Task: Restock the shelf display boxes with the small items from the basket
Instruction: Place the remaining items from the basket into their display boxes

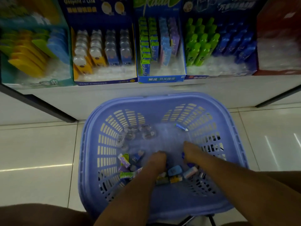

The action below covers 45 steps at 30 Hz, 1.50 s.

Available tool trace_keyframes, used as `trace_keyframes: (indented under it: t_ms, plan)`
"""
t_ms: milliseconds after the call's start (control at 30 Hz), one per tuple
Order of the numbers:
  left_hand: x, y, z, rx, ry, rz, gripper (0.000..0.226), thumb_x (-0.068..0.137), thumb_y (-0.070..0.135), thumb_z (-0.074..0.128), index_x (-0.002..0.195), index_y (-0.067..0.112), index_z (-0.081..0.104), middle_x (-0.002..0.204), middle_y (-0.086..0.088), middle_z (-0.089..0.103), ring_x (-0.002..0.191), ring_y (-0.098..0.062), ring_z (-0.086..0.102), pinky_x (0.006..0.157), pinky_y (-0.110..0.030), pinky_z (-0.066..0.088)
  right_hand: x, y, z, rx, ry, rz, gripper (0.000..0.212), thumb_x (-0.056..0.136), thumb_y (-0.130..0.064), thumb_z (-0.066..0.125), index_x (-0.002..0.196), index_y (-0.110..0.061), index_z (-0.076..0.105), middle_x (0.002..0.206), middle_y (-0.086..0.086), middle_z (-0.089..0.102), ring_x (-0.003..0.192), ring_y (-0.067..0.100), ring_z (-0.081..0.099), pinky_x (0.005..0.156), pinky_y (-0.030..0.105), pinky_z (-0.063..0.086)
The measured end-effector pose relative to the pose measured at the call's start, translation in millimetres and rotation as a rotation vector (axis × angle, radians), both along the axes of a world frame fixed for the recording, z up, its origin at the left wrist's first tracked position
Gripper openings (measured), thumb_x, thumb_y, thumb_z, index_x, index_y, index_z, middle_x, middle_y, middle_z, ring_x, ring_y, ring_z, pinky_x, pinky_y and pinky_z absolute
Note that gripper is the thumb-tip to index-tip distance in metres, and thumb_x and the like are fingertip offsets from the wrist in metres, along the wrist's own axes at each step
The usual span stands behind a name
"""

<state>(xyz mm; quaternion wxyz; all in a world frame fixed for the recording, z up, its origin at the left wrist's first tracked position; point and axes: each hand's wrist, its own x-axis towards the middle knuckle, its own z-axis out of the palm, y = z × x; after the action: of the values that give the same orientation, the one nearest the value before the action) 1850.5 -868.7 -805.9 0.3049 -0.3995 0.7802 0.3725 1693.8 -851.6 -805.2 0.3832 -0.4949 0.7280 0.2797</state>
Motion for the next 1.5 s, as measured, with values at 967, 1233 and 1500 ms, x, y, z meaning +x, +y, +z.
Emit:
trace_keyframes:
  t_ms: [967,1233,1500]
  plan:
    - [71.2,-94.0,223.7,0.271,1.132,1.129,0.018,0.084,0.006,0.067,0.101,0.006,0.069,0.079,-0.005,0.074,0.073,-0.014,0.072,0.062,-0.019,0.056,67.1,-84.5,236.5,-0.999,-0.769,-0.304,0.031,0.090,-0.026,0.062,0.120,-0.019,0.060,0.083,0.000,0.063,0.074,0.010,0.060,0.072,0.026,0.049]
    - [132.7,-110.4,240.6,0.128,1.387,1.473,0.008,0.084,0.010,0.067,0.092,0.010,0.068,0.075,-0.002,0.074,0.073,-0.013,0.072,0.064,-0.019,0.057,86.8,-114.1,274.9,-0.984,-1.108,-0.416,0.021,0.082,-0.006,0.069,0.098,-0.018,0.065,0.095,0.006,0.068,0.078,0.012,0.067,0.064,0.017,0.053]
    - [167.3,-115.5,232.7,-0.032,1.409,1.620,0.006,0.085,0.009,0.067,0.090,0.009,0.068,0.080,-0.007,0.073,0.074,-0.017,0.072,0.063,-0.020,0.056,137.2,-167.4,278.5,-1.168,-0.688,-0.055,0.017,0.087,-0.006,0.060,0.098,-0.016,0.070,0.093,-0.008,0.061,0.069,0.012,0.061,0.070,0.022,0.052]
